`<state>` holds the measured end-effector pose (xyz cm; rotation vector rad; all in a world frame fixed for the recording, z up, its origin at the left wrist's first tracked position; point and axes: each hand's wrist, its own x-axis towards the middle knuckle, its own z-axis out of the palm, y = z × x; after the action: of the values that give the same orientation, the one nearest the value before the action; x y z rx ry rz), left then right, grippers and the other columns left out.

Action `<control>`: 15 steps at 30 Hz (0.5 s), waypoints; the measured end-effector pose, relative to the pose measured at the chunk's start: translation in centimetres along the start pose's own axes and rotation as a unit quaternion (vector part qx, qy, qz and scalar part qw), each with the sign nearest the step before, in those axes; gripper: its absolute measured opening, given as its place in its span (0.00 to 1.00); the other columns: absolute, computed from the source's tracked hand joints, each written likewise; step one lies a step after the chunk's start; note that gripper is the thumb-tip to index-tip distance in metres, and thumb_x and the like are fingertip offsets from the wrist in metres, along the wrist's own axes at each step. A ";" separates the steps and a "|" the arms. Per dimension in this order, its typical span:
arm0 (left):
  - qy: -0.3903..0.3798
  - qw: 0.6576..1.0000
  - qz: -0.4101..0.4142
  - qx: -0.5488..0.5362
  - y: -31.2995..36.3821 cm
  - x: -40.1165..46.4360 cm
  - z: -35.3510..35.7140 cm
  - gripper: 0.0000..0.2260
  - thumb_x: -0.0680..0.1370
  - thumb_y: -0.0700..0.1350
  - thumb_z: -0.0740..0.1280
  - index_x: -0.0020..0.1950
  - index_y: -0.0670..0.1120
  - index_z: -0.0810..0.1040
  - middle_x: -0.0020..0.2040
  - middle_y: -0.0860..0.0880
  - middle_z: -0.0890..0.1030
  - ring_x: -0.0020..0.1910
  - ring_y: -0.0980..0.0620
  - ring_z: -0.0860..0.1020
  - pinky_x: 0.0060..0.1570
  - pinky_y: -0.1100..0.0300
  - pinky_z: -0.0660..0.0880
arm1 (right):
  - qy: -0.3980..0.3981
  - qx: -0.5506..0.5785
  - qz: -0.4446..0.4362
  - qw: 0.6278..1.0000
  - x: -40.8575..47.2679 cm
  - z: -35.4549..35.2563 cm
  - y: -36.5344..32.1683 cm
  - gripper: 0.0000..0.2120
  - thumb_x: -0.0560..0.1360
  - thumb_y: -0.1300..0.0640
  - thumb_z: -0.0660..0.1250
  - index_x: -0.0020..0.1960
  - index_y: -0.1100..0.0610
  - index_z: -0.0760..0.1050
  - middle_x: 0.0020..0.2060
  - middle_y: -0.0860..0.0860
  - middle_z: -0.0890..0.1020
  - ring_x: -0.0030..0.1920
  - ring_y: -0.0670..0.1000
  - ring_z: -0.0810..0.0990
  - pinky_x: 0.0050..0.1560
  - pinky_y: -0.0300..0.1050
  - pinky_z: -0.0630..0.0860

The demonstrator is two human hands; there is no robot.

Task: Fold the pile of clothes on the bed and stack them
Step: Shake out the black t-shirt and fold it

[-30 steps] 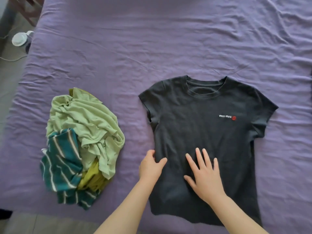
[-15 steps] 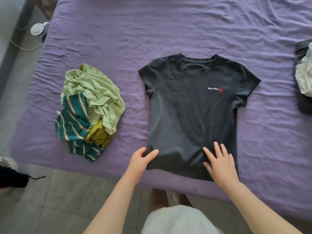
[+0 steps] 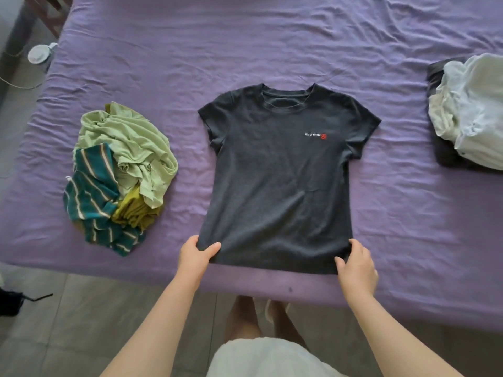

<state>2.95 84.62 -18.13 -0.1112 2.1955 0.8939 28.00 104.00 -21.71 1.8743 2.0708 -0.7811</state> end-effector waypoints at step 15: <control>0.053 0.995 -0.050 0.069 -0.5 2.9 0.4 0.08 0.78 0.37 0.62 0.41 0.39 0.76 0.40 0.43 0.76 0.42 0.45 0.72 0.41 0.56 0.67 | 0.067 0.188 0.140 0.970 0.6 -0.5 2.4 0.07 0.78 0.60 0.56 0.54 0.59 0.69 0.49 0.62 0.77 0.46 0.61 0.73 0.43 0.50 0.66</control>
<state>1.28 85.02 -20.48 -0.2052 2.3213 0.6929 30.31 104.87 -22.19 2.4142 1.7611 -1.0559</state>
